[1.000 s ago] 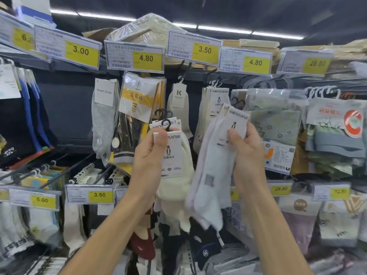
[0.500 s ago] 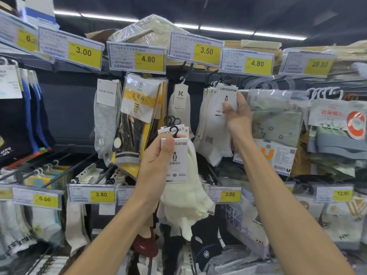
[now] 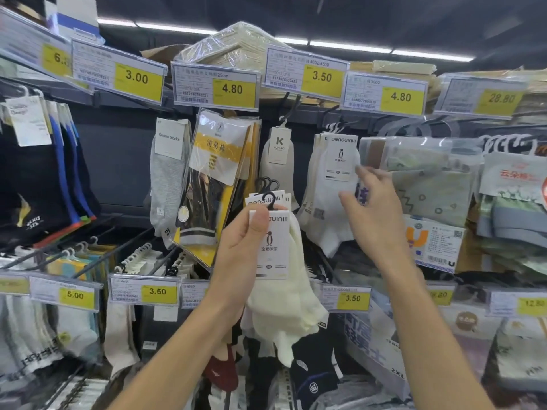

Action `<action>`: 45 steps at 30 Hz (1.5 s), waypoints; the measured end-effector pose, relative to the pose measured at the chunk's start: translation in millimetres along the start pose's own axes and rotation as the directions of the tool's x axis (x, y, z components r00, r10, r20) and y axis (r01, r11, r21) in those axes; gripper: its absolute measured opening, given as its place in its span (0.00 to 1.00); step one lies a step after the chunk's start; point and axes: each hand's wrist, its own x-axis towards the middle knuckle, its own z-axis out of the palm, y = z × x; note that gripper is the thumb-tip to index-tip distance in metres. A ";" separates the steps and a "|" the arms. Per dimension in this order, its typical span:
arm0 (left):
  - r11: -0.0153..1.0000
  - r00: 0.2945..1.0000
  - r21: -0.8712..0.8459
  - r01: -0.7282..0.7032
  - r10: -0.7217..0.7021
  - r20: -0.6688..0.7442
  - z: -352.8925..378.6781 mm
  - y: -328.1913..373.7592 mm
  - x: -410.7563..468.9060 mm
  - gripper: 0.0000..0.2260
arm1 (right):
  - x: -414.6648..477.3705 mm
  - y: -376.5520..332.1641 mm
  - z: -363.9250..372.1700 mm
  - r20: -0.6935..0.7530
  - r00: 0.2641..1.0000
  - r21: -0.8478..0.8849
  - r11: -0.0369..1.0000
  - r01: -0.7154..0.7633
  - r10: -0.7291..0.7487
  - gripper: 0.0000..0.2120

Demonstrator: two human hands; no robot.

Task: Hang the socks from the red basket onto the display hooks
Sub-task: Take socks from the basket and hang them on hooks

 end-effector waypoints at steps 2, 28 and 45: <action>1.000 1.000 -0.011 -0.021 0.021 0.002 -0.7 -1.0 0.7 0.14 | -42.2 -17.1 -4.8 0.045 0.995 0.193 0.978 0.081 -0.092 0.17; 0.960 0.995 -0.280 0.015 -0.042 -0.091 8.7 -2.5 11.8 0.33 | -64.6 -29.6 -22.2 0.060 0.991 0.605 0.794 0.062 -0.124 0.17; 0.997 0.988 -0.036 -0.075 0.069 -0.138 -1.1 -4.5 16.0 0.23 | -1.6 8.1 -16.2 -0.076 0.988 0.604 0.794 -0.062 0.135 0.08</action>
